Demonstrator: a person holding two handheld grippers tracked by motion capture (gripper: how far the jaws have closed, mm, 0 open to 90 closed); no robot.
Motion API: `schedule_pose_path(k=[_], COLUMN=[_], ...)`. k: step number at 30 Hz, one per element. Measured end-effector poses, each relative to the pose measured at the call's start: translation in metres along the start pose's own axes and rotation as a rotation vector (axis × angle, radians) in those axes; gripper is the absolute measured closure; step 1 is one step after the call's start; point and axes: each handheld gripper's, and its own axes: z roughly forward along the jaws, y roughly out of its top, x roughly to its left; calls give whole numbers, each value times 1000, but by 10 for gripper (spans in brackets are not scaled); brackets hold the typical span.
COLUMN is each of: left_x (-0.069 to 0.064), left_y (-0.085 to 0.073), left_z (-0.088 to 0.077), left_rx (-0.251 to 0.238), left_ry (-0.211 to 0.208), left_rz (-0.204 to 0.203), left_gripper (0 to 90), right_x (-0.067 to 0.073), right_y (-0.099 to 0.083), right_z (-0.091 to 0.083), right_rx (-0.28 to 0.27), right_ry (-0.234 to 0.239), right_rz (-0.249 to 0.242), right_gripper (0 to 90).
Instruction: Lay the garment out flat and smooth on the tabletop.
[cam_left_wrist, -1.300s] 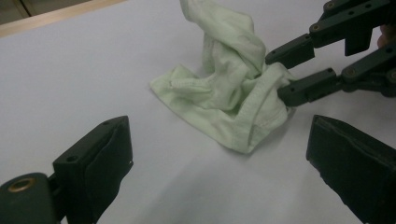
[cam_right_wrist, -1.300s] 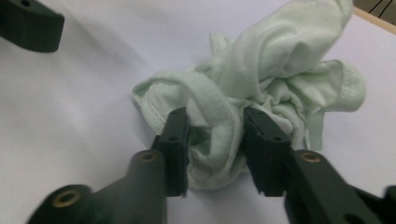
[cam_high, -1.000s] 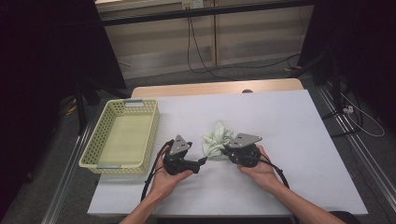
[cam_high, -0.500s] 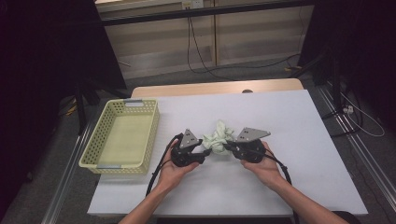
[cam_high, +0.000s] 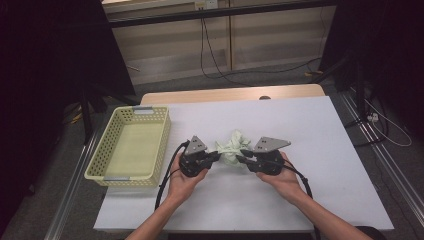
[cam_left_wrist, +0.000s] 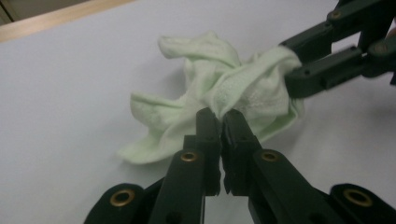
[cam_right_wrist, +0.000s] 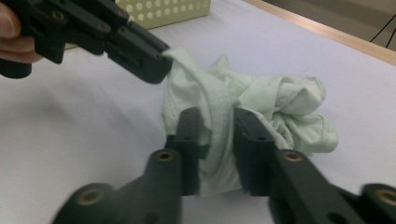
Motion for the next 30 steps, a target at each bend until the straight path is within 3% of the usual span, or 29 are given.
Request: schedule_pose_path(k=[6,12,18,23,30], left_x=[5,0,0,0,1], left_y=[7,13,15,16,25], left_z=[-11,-16,-17,-19,-29], left_rx=[-41,-68,-83,-89,-128], left_ry=[13,6,1,0,5], left_rz=[-20,-31,-35,-36,-43], left_gripper=[865,865,865,866,866], right_x=[4,7,10,8,11], right_y=[0,1,1,1,11], right_z=[-1,0,1,2,-7], right_rx=[6,5,15,29,-14], right_ry=[-11,-18,-26,-36,-21], right_rz=[-19,-25,-48,-60,-67], right_gripper=[597,573,703,876,891])
